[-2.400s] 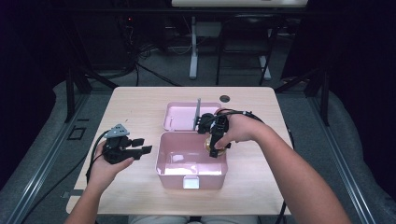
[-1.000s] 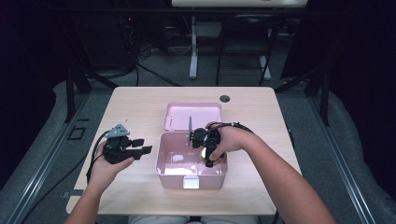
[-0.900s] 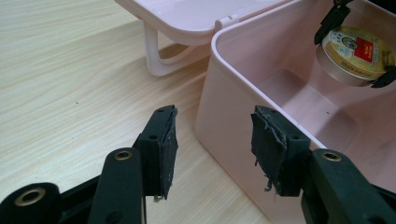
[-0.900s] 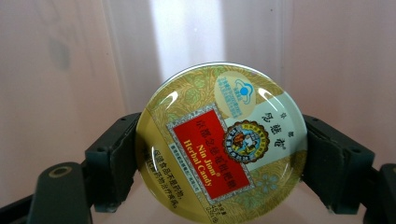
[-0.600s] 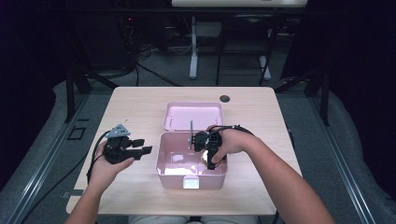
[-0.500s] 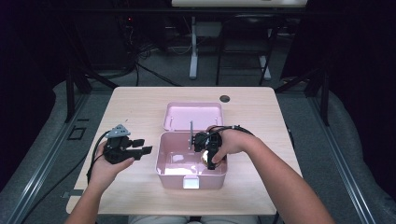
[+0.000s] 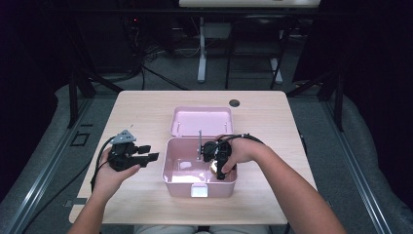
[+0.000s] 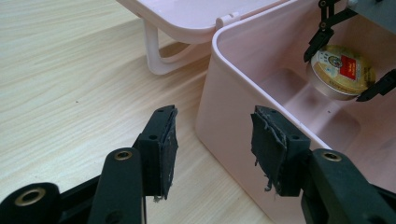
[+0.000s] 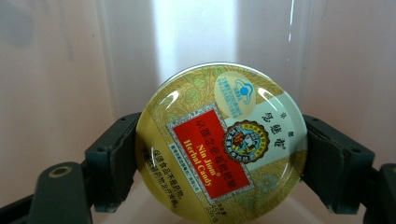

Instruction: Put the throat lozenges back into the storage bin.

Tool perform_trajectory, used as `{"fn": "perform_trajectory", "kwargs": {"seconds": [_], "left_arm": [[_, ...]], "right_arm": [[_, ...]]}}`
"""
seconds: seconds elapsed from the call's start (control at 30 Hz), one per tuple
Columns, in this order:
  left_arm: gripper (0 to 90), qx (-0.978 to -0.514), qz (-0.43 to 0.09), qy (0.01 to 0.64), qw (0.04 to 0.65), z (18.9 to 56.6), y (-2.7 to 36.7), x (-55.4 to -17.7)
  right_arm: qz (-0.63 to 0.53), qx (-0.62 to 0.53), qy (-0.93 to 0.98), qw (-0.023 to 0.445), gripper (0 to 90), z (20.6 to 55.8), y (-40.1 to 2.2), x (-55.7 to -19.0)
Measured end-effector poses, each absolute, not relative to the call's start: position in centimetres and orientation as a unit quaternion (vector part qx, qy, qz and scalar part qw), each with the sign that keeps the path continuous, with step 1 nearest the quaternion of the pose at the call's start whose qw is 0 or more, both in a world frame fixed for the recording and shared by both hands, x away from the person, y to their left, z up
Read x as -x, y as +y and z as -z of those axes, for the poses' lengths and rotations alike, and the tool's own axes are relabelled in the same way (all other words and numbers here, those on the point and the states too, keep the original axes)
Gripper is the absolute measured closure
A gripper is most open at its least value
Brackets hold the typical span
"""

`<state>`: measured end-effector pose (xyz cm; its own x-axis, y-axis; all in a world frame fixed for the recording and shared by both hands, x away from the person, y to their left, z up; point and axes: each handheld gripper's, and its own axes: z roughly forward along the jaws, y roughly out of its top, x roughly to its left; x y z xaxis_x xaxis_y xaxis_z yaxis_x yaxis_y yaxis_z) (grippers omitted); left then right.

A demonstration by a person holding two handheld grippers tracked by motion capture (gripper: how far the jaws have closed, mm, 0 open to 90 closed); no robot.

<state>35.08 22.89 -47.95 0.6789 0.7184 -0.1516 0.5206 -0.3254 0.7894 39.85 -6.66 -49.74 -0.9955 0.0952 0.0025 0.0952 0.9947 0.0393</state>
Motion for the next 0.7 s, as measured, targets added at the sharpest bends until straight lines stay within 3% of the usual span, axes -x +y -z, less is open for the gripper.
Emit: {"fn": "perform_trajectory", "kwargs": {"seconds": [0.7], "left_arm": [[50.2, -0.806, -0.114, 0.384, 0.435, 48.0, 22.8, -35.1]], "right_arm": [[0.02, 0.046, -0.999, 0.013, 19.8, 50.9, -6.6, -39.9]]}}
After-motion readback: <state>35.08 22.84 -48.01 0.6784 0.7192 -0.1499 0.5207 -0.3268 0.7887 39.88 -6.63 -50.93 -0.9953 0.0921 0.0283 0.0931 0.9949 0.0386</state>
